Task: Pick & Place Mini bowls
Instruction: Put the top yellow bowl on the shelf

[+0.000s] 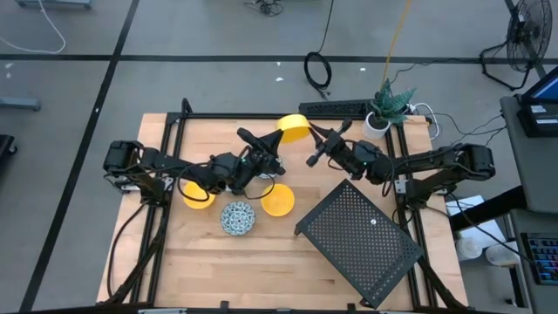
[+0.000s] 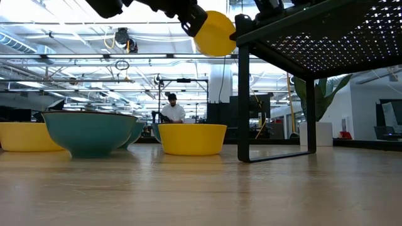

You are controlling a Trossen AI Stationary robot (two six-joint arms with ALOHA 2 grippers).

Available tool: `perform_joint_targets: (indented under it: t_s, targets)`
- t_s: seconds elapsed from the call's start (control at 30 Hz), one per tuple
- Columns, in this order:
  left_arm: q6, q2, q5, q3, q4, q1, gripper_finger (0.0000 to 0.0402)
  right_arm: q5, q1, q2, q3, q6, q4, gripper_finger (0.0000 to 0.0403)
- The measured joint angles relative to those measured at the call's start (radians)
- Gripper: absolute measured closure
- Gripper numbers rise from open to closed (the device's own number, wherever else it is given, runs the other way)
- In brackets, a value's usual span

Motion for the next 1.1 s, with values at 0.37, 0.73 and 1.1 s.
perform_joint_targets:
  t_s: [0.37,0.73,1.1]
  targets:
    - [-0.749,-0.063,-0.046,0.279,-0.925,-0.049,0.0242,-0.003,0.003,-0.016,-0.003,-0.059,-0.046,0.0402]
    - [-0.995,-0.253,0.564,0.242,-1.205,-0.036,0.0084,0.000,0.037,-0.204,0.136,0.014,-0.617,0.0402]
    - [-1.073,-0.678,0.694,-0.262,-0.779,0.035,0.0049,-0.003,0.165,-0.156,0.746,0.270,-1.567,0.0402]
